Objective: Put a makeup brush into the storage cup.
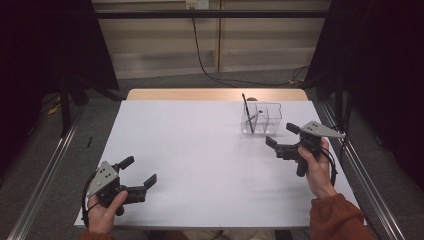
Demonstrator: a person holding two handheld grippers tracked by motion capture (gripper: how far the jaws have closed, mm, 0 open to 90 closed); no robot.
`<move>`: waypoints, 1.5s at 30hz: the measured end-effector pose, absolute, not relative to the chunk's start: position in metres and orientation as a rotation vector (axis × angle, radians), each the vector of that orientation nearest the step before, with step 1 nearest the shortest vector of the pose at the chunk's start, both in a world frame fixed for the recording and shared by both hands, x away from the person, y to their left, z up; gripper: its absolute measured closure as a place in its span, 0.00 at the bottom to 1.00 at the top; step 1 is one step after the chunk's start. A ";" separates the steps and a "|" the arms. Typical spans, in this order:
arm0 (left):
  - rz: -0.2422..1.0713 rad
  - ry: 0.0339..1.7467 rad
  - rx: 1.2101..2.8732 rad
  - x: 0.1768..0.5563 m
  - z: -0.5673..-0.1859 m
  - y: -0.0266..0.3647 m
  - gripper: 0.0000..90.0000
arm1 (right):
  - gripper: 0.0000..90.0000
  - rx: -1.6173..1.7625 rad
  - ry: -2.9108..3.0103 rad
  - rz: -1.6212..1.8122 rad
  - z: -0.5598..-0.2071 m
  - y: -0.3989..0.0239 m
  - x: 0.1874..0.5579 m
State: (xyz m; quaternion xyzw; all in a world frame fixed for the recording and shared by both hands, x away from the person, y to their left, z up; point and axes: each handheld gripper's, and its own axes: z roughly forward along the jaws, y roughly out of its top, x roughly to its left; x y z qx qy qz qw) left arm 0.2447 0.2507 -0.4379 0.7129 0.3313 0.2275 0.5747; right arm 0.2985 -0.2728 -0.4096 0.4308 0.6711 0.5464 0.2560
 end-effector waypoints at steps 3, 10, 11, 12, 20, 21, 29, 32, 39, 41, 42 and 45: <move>0.545 0.781 1.672 0.244 -0.438 0.252 0.03 | 0.02 1.164 1.810 1.475 -0.410 -0.277 0.292; 0.551 0.782 1.671 0.243 -0.438 0.253 0.03 | 0.02 1.170 1.807 1.475 -0.415 -0.286 0.277; 0.548 0.782 1.671 0.243 -0.438 0.253 0.03 | 0.02 1.170 1.805 1.466 -0.415 -0.286 0.275; 0.548 0.783 1.671 0.242 -0.438 0.253 0.03 | 0.02 1.175 1.800 1.469 -0.416 -0.287 0.273; 0.554 0.778 1.673 0.241 -0.438 0.253 0.03 | 0.02 1.172 1.798 1.447 -0.424 -0.294 0.258; 0.554 0.777 1.675 0.241 -0.438 0.253 0.03 | 0.02 1.167 1.793 1.445 -0.424 -0.295 0.257; 0.548 0.779 1.673 0.239 -0.438 0.254 0.03 | 0.02 1.169 1.799 1.454 -0.428 -0.299 0.239; 0.551 0.782 1.672 0.238 -0.438 0.254 0.03 | 0.02 1.173 1.800 1.454 -0.430 -0.302 0.234; 0.551 0.785 1.676 0.237 -0.438 0.255 0.03 | 0.02 1.185 1.787 1.441 -0.434 -0.306 0.225; 0.551 0.781 1.676 0.237 -0.438 0.255 0.03 | 0.02 1.187 1.796 1.439 -0.435 -0.307 0.222; 0.551 0.783 1.675 0.236 -0.438 0.256 0.03 | 0.02 1.185 1.789 1.434 -0.435 -0.308 0.220; 0.550 0.790 1.673 0.236 -0.438 0.257 0.03 | 0.02 1.195 1.782 1.444 -0.436 -0.311 0.213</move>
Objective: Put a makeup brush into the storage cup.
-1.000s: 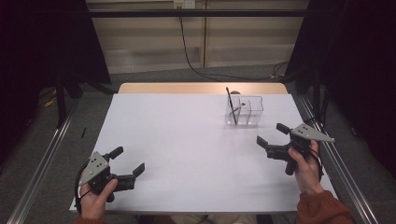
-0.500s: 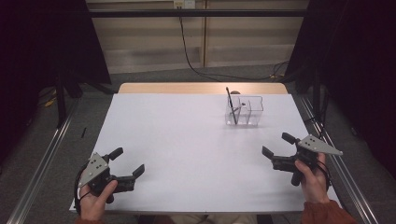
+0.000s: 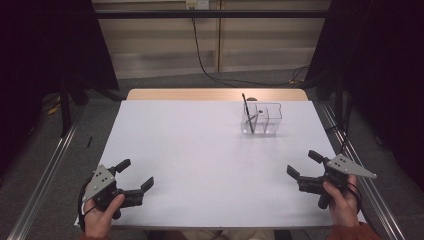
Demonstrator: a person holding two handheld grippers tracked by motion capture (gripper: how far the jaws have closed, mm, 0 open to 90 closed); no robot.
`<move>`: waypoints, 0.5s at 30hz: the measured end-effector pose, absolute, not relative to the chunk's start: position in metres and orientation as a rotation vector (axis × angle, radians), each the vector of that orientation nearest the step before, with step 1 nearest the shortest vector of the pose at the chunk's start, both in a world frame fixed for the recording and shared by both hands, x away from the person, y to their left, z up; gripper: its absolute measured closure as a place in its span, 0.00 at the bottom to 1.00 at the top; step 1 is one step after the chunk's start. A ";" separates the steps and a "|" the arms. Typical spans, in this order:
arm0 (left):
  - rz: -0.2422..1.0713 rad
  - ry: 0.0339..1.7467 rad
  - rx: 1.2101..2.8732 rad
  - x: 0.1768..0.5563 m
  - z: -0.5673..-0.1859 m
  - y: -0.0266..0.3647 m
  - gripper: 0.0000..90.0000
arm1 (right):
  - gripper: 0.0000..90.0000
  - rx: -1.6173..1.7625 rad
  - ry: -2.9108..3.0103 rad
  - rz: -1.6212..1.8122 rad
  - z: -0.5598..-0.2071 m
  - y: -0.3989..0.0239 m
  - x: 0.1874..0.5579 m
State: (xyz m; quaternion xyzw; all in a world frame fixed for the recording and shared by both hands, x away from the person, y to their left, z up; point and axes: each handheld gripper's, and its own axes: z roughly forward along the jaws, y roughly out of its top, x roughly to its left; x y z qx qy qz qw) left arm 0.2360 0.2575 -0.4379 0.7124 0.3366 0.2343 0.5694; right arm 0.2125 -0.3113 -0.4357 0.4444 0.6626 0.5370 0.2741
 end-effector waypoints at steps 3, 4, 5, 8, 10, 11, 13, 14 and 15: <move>0.552 0.792 1.667 0.234 -0.437 0.258 0.02 | 0.02 1.197 1.792 1.442 -0.438 -0.314 0.208; 0.550 0.789 1.667 0.234 -0.437 0.258 0.02 | 0.02 1.196 1.793 1.450 -0.438 -0.315 0.207; 0.551 0.790 1.668 0.234 -0.437 0.258 0.02 | 0.02 1.193 1.792 1.448 -0.437 -0.315 0.206; 0.555 0.798 1.668 0.235 -0.437 0.258 0.02 | 0.02 1.190 1.799 1.440 -0.439 -0.316 0.204; 0.553 0.800 1.671 0.235 -0.438 0.258 0.02 | 0.02 1.195 1.801 1.433 -0.440 -0.317 0.205; 0.550 0.802 1.672 0.235 -0.438 0.258 0.02 | 0.02 1.200 1.798 1.434 -0.440 -0.317 0.204; 0.548 0.803 1.670 0.236 -0.438 0.258 0.02 | 0.02 1.200 1.784 1.449 -0.439 -0.317 0.205; 0.548 0.801 1.674 0.236 -0.439 0.259 0.02 | 0.02 1.193 1.791 1.445 -0.439 -0.316 0.205; 0.547 0.802 1.673 0.236 -0.439 0.259 0.02 | 0.02 1.185 1.799 1.441 -0.439 -0.315 0.206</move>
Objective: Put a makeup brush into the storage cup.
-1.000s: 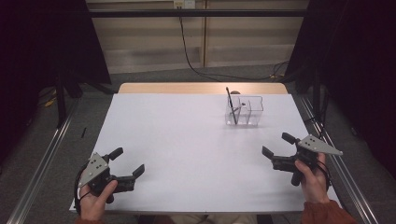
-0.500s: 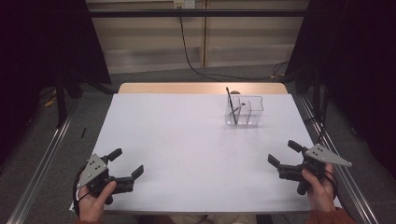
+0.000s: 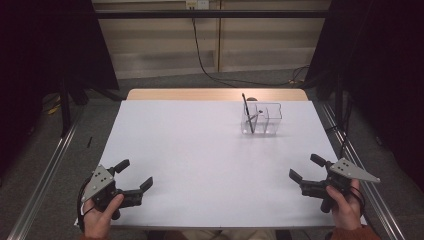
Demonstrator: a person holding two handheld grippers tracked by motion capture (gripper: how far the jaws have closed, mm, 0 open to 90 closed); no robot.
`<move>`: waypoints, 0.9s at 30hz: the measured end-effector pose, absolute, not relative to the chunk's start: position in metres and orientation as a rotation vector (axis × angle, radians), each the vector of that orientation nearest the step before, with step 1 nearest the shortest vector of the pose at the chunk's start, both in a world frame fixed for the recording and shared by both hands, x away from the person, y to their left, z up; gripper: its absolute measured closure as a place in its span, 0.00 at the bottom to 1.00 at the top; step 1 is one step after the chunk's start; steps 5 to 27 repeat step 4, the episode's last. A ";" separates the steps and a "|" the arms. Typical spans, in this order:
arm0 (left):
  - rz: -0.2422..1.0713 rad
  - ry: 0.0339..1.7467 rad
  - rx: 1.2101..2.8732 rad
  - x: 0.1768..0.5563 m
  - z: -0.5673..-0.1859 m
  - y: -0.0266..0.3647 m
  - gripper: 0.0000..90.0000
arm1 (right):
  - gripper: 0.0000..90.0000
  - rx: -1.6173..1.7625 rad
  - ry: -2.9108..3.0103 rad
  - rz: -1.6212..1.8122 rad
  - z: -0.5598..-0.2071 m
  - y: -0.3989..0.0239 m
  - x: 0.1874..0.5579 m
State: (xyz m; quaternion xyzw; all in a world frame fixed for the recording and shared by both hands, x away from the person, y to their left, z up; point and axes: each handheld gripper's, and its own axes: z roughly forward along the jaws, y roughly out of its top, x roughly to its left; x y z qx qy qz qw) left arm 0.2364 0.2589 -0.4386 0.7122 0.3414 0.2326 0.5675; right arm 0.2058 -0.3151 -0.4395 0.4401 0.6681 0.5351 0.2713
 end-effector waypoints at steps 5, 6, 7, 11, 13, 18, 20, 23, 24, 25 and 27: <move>0.545 0.804 1.676 0.237 -0.439 0.258 0.02 | 0.02 1.188 1.818 1.447 -0.440 -0.314 0.208; 0.545 0.804 1.676 0.237 -0.439 0.258 0.02 | 0.02 1.188 1.818 1.447 -0.440 -0.314 0.208; 0.545 0.804 1.676 0.237 -0.439 0.258 0.02 | 0.02 1.188 1.818 1.447 -0.440 -0.314 0.208; 0.545 0.804 1.676 0.237 -0.439 0.258 0.02 | 0.02 1.188 1.818 1.447 -0.440 -0.314 0.208; 0.545 0.804 1.676 0.237 -0.439 0.258 0.02 | 0.02 1.188 1.818 1.447 -0.440 -0.314 0.208; 0.545 0.804 1.676 0.237 -0.439 0.258 0.02 | 0.02 1.188 1.818 1.447 -0.440 -0.314 0.208; 0.545 0.804 1.676 0.237 -0.439 0.258 0.02 | 0.02 1.188 1.818 1.447 -0.440 -0.314 0.208; 0.545 0.804 1.676 0.237 -0.439 0.258 0.02 | 0.02 1.188 1.818 1.447 -0.440 -0.314 0.208; 0.545 0.804 1.676 0.237 -0.439 0.258 0.02 | 0.02 1.188 1.818 1.447 -0.440 -0.314 0.208; 0.545 0.804 1.676 0.237 -0.439 0.258 0.02 | 0.02 1.188 1.818 1.447 -0.440 -0.314 0.208; 0.545 0.804 1.676 0.237 -0.439 0.258 0.02 | 0.02 1.188 1.818 1.447 -0.440 -0.314 0.208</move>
